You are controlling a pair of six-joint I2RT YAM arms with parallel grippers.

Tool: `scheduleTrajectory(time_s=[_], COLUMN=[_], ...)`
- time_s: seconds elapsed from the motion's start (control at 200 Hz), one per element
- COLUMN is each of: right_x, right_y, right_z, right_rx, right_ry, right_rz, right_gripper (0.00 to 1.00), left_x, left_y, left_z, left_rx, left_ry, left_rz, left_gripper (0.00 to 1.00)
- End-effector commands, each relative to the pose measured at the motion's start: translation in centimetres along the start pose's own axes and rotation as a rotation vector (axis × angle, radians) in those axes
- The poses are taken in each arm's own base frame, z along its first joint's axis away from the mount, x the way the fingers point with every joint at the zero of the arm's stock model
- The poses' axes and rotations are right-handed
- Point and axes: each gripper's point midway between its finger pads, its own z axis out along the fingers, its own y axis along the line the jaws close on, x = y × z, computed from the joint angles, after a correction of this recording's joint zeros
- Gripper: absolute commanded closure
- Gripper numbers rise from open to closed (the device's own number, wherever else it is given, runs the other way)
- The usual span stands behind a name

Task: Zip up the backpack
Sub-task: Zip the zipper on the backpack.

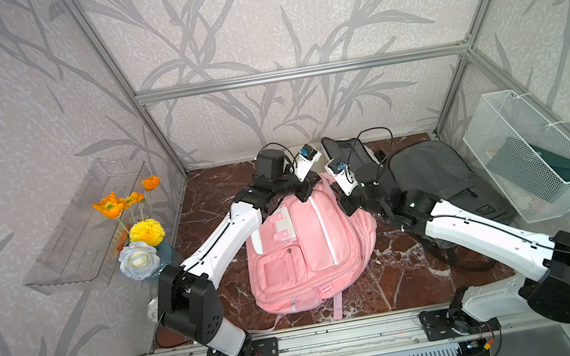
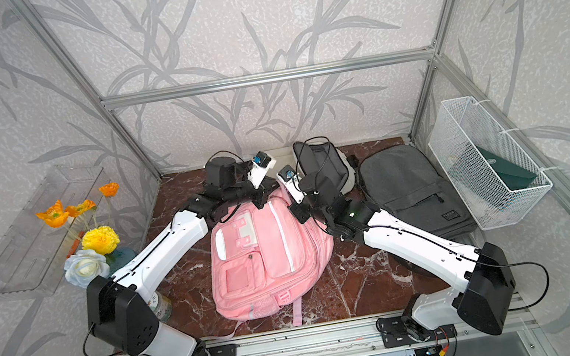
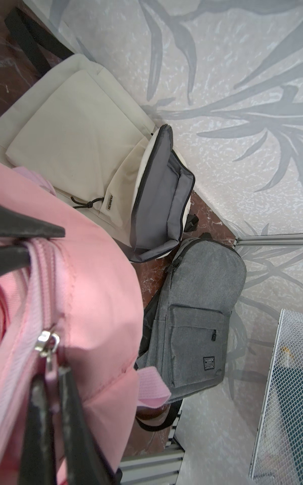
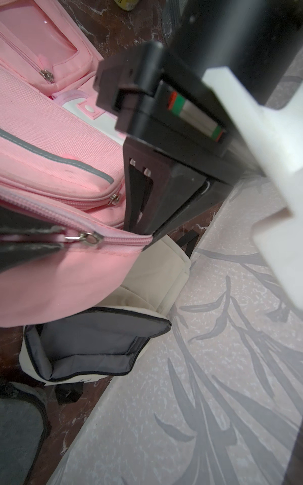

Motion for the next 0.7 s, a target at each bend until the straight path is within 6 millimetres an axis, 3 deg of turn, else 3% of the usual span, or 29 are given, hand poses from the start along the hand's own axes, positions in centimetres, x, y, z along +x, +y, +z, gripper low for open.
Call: scheduleTrajectory(time_s=[0.0, 0.085, 0.17, 0.305, 0.425, 0.495, 0.575, 0.695], right_x=[2.1, 1.1, 0.9, 2.0, 4.0, 5.3, 6.2, 4.7], right_y=[1.3, 0.9, 1.1, 0.8, 0.9, 1.0, 0.5, -1.4], right_z=[-2.5, -2.7, -3.3, -4.6, -4.6, -4.0, -3.3, -2.8], right_rx=[-0.059, -0.042, -0.058, -0.056, -0.054, -0.052, -0.012, 0.039], right_ry=[0.103, 0.09, 0.095, 0.154, 0.231, 0.262, 0.278, 0.236], right_rz=[-0.01, -0.002, -0.004, -0.014, -0.001, -0.002, -0.008, 0.058], right_gripper=[1.0, 1.0, 1.0, 1.0, 1.0, 1.0, 1.0, 1.0], left_x=[-3.3, -2.7, -1.2, 2.2, 3.2, 2.6, 1.2, -0.4], left_y=[9.7, 9.9, 12.6, 17.1, 19.2, 18.8, 16.9, 13.3], left_z=[-3.8, -3.5, -3.8, -4.3, -4.8, -4.7, -4.2, -3.6], left_rx=[-0.358, -0.388, -0.515, -0.659, -0.689, -0.656, -0.551, -0.413], left_ry=[-0.134, -0.112, -0.052, 0.096, 0.082, 0.055, -0.008, -0.072], left_rz=[-0.046, -0.044, -0.07, -0.098, -0.151, -0.153, -0.142, -0.09], left_gripper=[1.0, 1.0, 1.0, 1.0, 1.0, 1.0, 1.0, 1.0])
